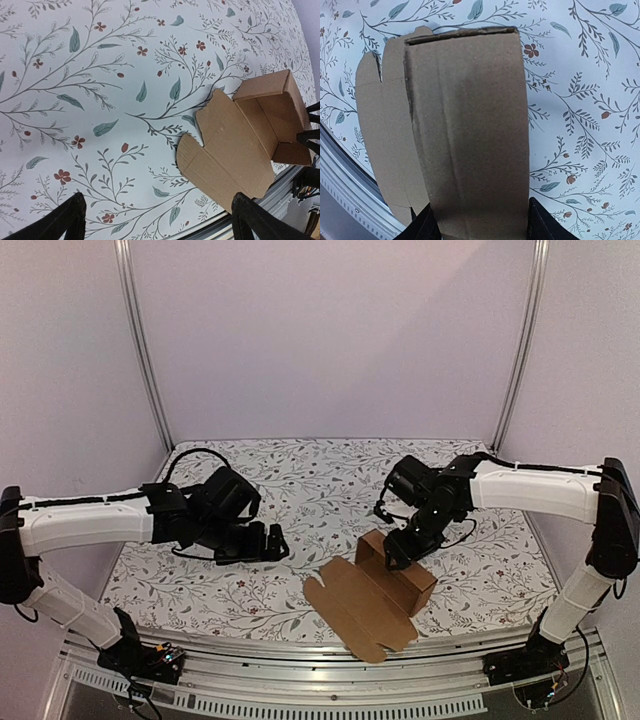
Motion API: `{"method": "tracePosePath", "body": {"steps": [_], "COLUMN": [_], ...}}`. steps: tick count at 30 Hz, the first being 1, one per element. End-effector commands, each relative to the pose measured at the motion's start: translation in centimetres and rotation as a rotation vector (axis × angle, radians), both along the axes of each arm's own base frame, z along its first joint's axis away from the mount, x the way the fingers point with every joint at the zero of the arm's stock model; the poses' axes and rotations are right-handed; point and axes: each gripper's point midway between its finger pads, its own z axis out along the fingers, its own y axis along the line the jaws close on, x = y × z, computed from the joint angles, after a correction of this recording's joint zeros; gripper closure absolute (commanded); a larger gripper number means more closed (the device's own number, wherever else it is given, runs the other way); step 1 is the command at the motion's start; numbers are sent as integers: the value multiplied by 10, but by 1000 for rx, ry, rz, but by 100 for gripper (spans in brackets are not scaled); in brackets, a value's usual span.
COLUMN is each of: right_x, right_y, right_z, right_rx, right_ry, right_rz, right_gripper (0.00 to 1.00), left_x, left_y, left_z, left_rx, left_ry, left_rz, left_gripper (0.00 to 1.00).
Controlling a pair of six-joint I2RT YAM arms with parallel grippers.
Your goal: Fold the paper box
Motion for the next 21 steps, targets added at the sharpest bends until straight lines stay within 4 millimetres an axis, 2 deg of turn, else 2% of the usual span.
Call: {"method": "tracePosePath", "body": {"steps": [1, 11, 21], "right_x": [4, 23, 43], "right_y": [9, 23, 56], "right_z": [1, 1, 2], "right_rx": [90, 263, 482], "right_ry": [37, 101, 139], "right_rz": [-46, -172, -297], "right_gripper": [47, 53, 56], "left_x": [-3, -12, -21], "left_y": [15, 31, 24], "left_z": [0, 3, 4], "left_rx": [-24, -72, -177], "left_ry": [34, 59, 117], "left_rz": [32, 74, 109], "left_gripper": [1, 0, 0]}}
